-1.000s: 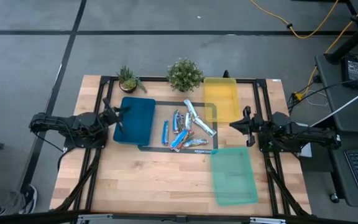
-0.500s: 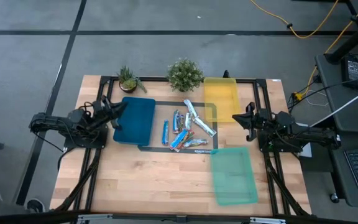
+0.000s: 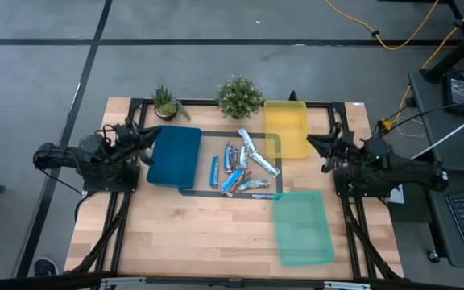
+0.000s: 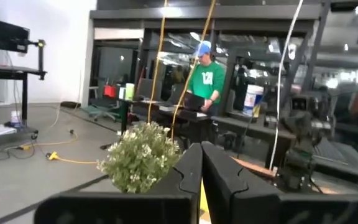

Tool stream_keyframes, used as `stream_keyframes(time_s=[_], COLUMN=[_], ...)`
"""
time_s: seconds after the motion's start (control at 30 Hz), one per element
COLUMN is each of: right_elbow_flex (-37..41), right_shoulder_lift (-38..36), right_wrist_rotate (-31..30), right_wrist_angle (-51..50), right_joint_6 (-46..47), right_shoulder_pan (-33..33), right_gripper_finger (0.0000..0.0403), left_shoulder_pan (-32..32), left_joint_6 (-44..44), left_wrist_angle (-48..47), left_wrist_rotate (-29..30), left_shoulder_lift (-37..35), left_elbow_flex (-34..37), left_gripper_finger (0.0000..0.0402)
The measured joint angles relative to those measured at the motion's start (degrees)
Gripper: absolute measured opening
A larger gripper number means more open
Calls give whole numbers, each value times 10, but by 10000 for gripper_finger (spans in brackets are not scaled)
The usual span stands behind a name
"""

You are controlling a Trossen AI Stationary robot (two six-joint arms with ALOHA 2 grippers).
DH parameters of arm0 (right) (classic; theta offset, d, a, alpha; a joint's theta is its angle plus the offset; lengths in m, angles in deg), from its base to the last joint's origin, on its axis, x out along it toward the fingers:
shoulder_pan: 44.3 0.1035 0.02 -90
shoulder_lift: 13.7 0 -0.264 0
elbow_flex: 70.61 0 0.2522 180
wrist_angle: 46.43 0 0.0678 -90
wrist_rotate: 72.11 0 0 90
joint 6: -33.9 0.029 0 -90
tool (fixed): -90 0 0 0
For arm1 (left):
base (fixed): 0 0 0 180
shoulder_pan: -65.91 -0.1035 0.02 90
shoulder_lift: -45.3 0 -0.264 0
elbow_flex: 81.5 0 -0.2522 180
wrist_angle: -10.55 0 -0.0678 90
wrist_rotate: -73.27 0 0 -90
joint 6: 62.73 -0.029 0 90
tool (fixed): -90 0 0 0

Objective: Pick and place Granola Bars by type
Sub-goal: Put the blue granola bar into the blue bin

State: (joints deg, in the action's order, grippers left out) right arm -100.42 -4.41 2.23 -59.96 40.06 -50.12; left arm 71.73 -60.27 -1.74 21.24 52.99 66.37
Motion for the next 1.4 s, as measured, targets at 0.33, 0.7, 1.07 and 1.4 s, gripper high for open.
stream_keyframes(time_s=[0.33, 0.7, 1.07, 1.4], right_elbow_flex=[-155, -190, -190, -190], right_shoulder_lift=[135, 180, 180, 180], right_wrist_rotate=[-28, -28, -28, -28], right_wrist_angle=[-47, -50, -50, -50], right_joint_6=[-57, -82, -80, -79], right_shoulder_pan=[0, -1, 0, -1], right_gripper_finger=[107, 108, 108, 108], left_shoulder_pan=[0, 0, -5, -54], left_joint_6=[0, -118, -34, 45], left_wrist_angle=[-218, -241, -226, -295], left_wrist_rotate=[-4, 44, 20, -29], left_shoulder_lift=[266, 490, 582, 613], left_elbow_flex=[-278, -433, -430, -430], left_gripper_finger=[4, 4, 4, 6])
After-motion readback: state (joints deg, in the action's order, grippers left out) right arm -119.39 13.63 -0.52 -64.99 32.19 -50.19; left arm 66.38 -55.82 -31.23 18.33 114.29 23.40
